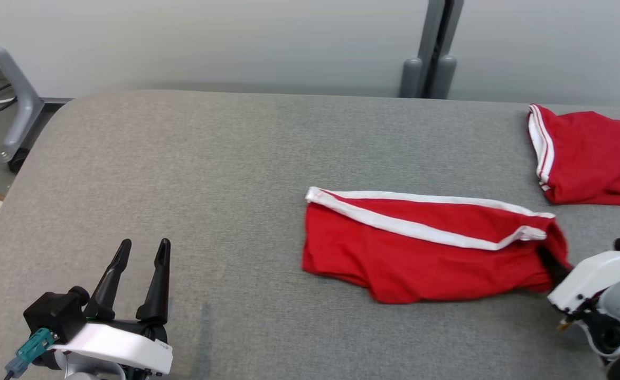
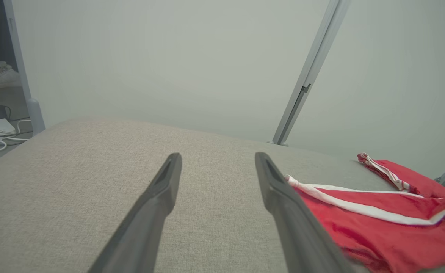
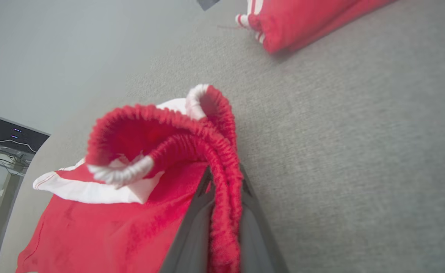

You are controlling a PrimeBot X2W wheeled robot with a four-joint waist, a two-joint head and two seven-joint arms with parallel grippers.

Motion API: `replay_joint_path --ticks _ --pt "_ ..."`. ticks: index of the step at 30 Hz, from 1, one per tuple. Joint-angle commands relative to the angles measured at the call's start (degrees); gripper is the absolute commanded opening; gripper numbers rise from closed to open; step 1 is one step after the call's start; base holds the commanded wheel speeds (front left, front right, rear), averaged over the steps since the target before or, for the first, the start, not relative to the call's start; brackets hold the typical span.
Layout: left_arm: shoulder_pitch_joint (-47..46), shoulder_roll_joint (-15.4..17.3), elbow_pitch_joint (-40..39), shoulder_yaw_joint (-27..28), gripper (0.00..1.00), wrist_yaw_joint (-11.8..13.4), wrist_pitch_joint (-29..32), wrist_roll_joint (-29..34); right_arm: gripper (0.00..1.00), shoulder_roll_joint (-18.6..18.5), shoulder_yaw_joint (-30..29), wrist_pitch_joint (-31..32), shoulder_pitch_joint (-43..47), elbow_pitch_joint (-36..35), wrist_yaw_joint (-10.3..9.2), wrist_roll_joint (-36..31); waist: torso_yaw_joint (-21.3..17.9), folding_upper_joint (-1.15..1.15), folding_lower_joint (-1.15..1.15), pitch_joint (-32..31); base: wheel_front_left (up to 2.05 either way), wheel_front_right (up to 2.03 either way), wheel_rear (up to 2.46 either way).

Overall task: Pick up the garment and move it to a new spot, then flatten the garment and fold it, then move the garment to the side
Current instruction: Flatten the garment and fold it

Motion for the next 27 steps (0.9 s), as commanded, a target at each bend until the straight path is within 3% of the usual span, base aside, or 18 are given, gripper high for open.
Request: replay_joint_path --ticks 1,6,11,22,27 --pt "0.6 0.3 -0.1 0.0 1.0 0.1 0.2 0.1 0.0 -0.9 -0.2 -0.2 0.2 -0.4 0.02 -0.5 -0.5 0.0 0.0 0.0 0.0 0.0 0.0" --pt "0.5 0.2 -0.4 -0.3 1.0 0.2 0.3 0.0 0.0 -3.1 -1.6 0.4 -0.2 -2.9 0.02 -3.2 -1.6 0.0 0.0 0.1 0.0 0.0 0.0" --pt "0.0 -0.6 -0.5 -0.3 1.0 -0.4 0.6 -1.5 0.0 -3.0 -2.6 2.5 -1.0 -6.8 0.02 -6.0 -1.3 0.0 0.0 0.0 0.0 0.0 0.0" --pt "-0.3 -1.2 0.9 -1.0 1.0 -0.4 0.5 -1.7 0.0 3.0 -4.4 9.6 0.4 -19.0 0.02 -9.1 3.0 0.0 0.0 -1.4 0.0 0.0 0.0" --pt "-0.7 -1.8 1.5 -1.5 1.0 -0.5 0.3 -1.6 0.0 6.8 -5.1 11.0 0.1 -20.3 0.02 -12.3 5.5 0.0 0.0 -1.4 0.0 0.0 0.0"
